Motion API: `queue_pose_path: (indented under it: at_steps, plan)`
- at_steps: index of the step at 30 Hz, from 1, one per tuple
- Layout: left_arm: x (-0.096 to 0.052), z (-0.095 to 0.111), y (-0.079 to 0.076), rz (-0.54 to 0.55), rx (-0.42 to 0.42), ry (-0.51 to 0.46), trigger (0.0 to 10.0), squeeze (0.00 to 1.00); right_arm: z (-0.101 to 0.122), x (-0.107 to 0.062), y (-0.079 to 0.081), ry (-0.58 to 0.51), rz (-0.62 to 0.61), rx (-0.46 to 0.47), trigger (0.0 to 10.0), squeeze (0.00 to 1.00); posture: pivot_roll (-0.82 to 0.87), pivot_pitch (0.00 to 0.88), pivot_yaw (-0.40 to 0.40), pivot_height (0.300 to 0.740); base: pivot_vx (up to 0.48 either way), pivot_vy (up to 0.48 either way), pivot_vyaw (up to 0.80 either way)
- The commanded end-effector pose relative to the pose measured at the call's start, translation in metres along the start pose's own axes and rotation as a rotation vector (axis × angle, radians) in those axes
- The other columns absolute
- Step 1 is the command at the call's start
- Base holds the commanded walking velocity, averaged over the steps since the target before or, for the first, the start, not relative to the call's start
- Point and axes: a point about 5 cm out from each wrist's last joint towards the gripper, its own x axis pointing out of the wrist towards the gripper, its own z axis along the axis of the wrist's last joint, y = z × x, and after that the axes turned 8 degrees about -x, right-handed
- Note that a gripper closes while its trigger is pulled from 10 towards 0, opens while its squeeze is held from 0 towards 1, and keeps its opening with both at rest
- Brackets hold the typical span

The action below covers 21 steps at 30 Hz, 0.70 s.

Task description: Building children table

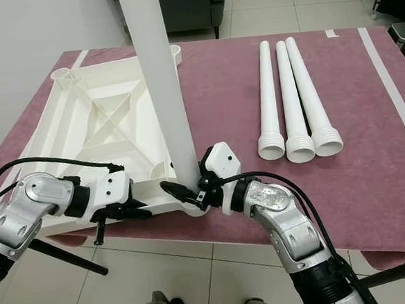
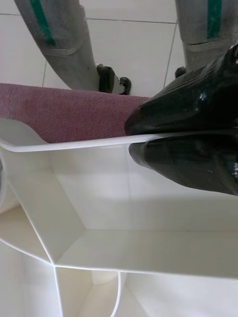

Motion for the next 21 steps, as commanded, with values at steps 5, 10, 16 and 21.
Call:
queue_pose_path:
  at_steps: [5,10,16,21]
  plan:
    - [0.015,0.019,0.014,0.102,-0.026,-0.109,0.0,0.0,-0.031,0.005,0.0,0.174,-0.199,0.05,0.0,0.0,-0.01,0.125,0.121,0.74,0.0,0.0,0.0]
    - [0.034,0.03,0.03,0.214,-0.1,-0.166,0.0,0.0,-0.052,0.007,-0.012,0.312,-0.462,0.07,0.0,0.0,-0.01,0.133,0.125,0.74,0.0,0.0,0.0]
    - [0.066,0.06,0.053,0.316,-0.171,-0.227,0.0,0.0,-0.07,0.004,-0.032,0.472,-0.855,0.151,0.0,0.0,-0.01,0.137,0.13,0.74,0.0,0.0,0.0]
    - [0.08,0.072,0.059,0.349,-0.198,-0.236,0.0,0.0,-0.069,0.006,-0.036,0.493,-0.949,0.162,0.0,0.0,-0.01,0.137,0.13,0.74,0.0,0.0,0.0]
